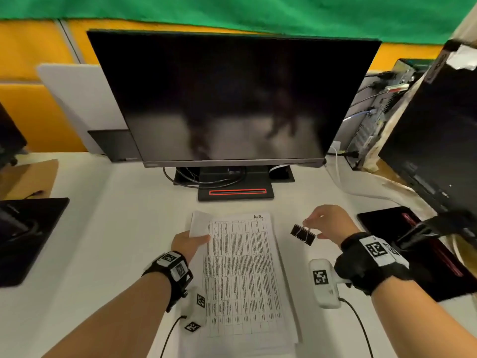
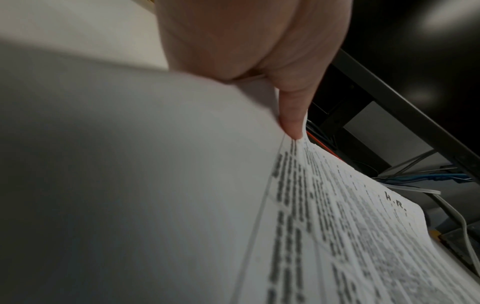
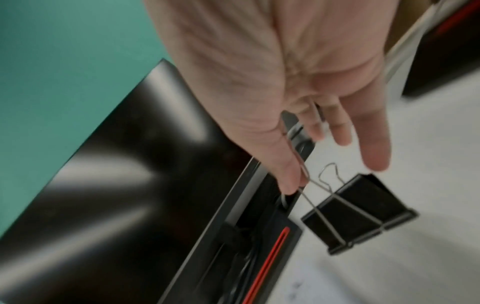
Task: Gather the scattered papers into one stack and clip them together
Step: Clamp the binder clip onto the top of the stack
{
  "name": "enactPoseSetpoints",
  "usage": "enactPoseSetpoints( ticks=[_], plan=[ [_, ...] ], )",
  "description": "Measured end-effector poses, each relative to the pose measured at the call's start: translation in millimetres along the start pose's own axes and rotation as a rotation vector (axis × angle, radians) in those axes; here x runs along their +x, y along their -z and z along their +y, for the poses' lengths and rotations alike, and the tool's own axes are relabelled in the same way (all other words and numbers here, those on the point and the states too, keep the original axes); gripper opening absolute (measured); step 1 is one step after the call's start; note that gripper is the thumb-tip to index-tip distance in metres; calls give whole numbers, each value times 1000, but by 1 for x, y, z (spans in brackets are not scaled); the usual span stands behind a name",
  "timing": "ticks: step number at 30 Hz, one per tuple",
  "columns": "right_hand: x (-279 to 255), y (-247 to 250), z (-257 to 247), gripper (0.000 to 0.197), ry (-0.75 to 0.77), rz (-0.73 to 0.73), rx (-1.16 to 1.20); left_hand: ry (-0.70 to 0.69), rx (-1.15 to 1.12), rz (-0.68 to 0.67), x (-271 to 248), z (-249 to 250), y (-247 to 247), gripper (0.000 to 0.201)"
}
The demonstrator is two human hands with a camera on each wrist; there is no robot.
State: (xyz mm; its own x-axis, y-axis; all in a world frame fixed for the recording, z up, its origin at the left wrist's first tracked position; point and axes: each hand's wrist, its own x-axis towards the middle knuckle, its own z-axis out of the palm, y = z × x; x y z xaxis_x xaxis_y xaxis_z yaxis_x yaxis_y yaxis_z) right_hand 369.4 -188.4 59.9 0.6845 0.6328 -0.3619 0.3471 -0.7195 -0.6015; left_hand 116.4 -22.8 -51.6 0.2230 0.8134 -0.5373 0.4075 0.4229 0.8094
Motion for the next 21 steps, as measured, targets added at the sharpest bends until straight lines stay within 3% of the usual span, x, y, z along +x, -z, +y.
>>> enactPoseSetpoints(
  ticks=[2, 4, 8, 11, 13, 14, 16, 21],
  plan=[
    [5, -14, -19, 17, 1, -123, 255, 1, -29, 9, -1, -2, 2, 45],
    [10, -34, -33, 18, 17, -170, 334, 7, -56, 5, -2, -2, 3, 43],
    [23, -77, -44, 28, 173, -123, 64, 18, -78, -5, -3, 0, 3, 42],
    [25, -95, -42, 22, 228, -124, -105, 23, -91, -5, -2, 0, 3, 41],
    [26, -100, -40, 12, 261, -122, -91, 25, -88, -11, -2, 1, 3, 39],
    [27, -100, -39, 12, 267, -132, -36, 25, -83, -12, -1, 1, 3, 39],
    [32, -100, -36, 34, 214, -193, 61, 24, -78, -12, 0, 1, 2, 38],
    [41, -98, -31, 21, 111, -290, -68, 27, -94, -21, 1, 3, 1, 34]
  ],
)
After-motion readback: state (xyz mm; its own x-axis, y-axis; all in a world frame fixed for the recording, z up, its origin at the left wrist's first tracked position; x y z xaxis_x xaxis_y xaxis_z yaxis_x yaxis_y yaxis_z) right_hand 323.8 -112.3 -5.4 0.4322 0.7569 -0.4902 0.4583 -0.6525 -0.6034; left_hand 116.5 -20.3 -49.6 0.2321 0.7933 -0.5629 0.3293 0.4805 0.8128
